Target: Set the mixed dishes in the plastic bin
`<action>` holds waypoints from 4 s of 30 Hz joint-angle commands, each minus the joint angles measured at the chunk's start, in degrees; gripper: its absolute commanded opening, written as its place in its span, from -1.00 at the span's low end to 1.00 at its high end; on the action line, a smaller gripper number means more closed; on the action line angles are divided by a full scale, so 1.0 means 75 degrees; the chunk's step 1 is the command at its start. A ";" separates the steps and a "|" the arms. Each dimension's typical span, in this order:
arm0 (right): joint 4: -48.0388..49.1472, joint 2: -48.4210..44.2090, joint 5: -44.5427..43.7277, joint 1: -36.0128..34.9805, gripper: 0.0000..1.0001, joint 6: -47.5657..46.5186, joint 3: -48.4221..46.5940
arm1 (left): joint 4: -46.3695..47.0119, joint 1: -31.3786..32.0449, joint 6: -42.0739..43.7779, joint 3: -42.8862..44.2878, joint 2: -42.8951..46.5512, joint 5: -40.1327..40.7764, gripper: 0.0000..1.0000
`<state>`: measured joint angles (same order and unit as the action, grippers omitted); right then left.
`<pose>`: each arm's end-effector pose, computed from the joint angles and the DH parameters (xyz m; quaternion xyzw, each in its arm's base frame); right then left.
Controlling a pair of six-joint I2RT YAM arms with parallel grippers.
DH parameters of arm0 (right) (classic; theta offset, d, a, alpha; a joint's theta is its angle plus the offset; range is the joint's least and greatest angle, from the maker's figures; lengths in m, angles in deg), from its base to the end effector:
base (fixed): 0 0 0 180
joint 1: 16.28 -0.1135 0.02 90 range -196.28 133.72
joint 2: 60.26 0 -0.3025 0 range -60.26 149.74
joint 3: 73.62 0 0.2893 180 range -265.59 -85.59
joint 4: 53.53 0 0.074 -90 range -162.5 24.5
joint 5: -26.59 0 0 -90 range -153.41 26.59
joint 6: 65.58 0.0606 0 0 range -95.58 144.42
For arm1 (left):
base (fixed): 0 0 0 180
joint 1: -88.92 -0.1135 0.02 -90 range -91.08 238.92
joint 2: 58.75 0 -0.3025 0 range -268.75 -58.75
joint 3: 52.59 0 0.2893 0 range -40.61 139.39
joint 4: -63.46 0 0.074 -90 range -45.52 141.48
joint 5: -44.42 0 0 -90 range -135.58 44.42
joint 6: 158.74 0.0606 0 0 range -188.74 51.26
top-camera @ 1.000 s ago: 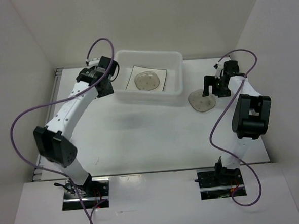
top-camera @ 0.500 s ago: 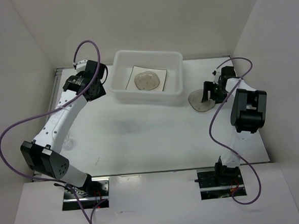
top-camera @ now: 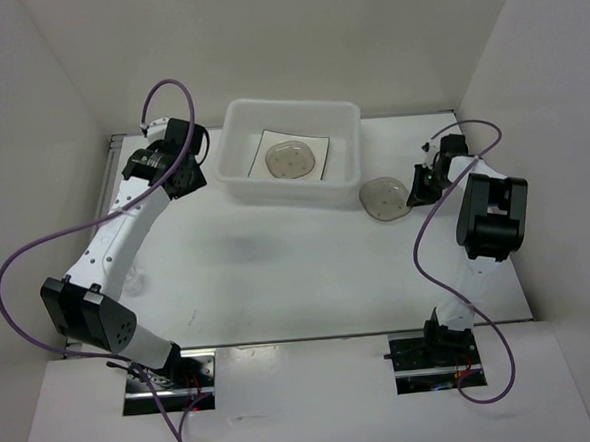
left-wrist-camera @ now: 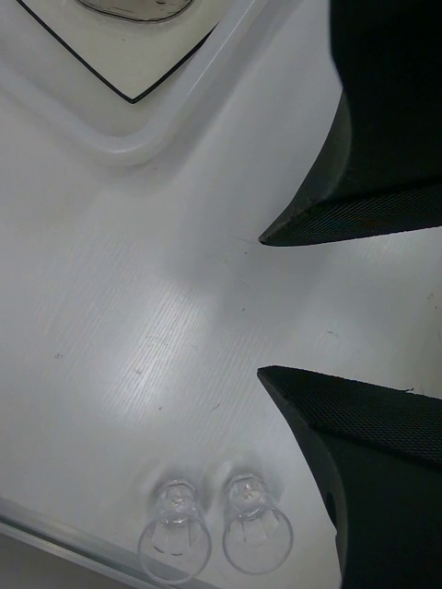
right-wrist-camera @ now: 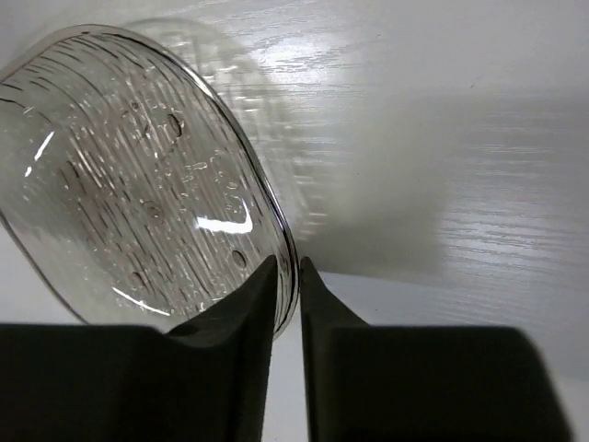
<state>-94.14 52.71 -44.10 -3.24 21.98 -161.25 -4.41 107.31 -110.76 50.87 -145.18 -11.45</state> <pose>0.4458 -0.0827 0.1484 0.0543 0.9633 0.1349 0.2256 0.3487 -0.0801 0.4039 -0.2807 0.8615 0.0778 0.4160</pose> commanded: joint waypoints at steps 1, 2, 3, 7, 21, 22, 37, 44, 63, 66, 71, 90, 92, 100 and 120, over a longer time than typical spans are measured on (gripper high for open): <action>0.0035 0.0067 0.0260 0.0195 -0.69 0.0079 0.0080 | 0.0176 -0.0038 0.0083 0.0072 -0.0123 -0.0027 0.25; 0.0034 -0.0003 0.0261 0.0300 -0.85 0.0148 0.0080 | 0.0245 -0.0038 0.0083 0.0072 -0.0124 -0.0027 0.25; 0.0034 -0.0073 0.0261 0.0301 -0.92 0.0149 0.0080 | 0.0246 -0.0038 0.0083 0.0072 -0.0124 -0.0027 0.25; -0.0211 -0.0378 0.0541 0.0569 -0.97 0.0149 0.0080 | 0.0246 -0.0038 0.0083 0.0072 -0.0194 -0.0027 0.25; -0.1911 -0.1573 0.3680 0.1836 -0.97 -0.0495 -0.0272 | 0.0468 -0.0038 0.0153 -0.0221 -0.0194 -0.0027 0.25; -0.2027 -0.1644 0.4135 0.1836 -0.97 -0.0681 -0.0202 | 0.0469 -0.0038 0.0153 -0.0221 -0.0194 -0.0027 0.25; -0.0881 -0.2044 0.6003 0.1579 -0.97 0.1578 -0.1418 | 0.0609 -0.0179 0.0153 -0.0432 -0.0124 -0.0027 0.25; -0.0657 -0.1458 0.5338 0.0419 -0.97 0.2364 -0.3548 | 0.0609 -0.0249 0.0153 -0.0268 -0.0124 -0.0027 0.25; -0.2040 0.2398 0.2992 -0.2076 -0.97 0.1287 -0.9083 | 0.0609 -0.0882 0.0083 -0.1276 0.1001 -0.0237 0.25; -0.2040 0.2702 0.2805 -0.2416 -0.97 0.1192 -0.9318 | 0.0691 -0.0964 0.0083 -0.1358 0.1071 -0.0308 0.25; -0.2193 0.3685 0.2290 -0.2933 -0.97 0.0900 -1.0534 | 0.0774 -0.0964 0.0083 -0.1358 0.1001 -0.0472 0.25; -0.2626 0.5691 0.0999 -0.3473 -0.97 0.0185 -1.1944 | 0.0633 -0.1034 0.0364 -0.1065 0.0450 -0.0472 0.25; -0.2626 0.5773 0.1070 -0.3543 -0.97 0.0184 -1.1874 | 0.0633 -0.1034 0.0364 -0.1065 0.0369 -0.0472 0.25; -0.2696 0.6230 0.0999 -0.3695 -0.87 0.0032 -1.1954 | 0.0633 -0.1105 0.0364 -0.1065 0.0298 -0.0543 0.25; -0.3083 0.4065 -0.0195 -0.3543 0.63 0.0255 -1.1582 | 0.0703 -0.1666 0.0599 -0.0398 0.0402 -0.0251 0.25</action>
<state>-117.49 96.82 -42.90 -30.71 23.22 -248.04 -0.11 96.45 -107.68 43.44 -143.35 -15.45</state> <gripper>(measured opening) 0.784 0.625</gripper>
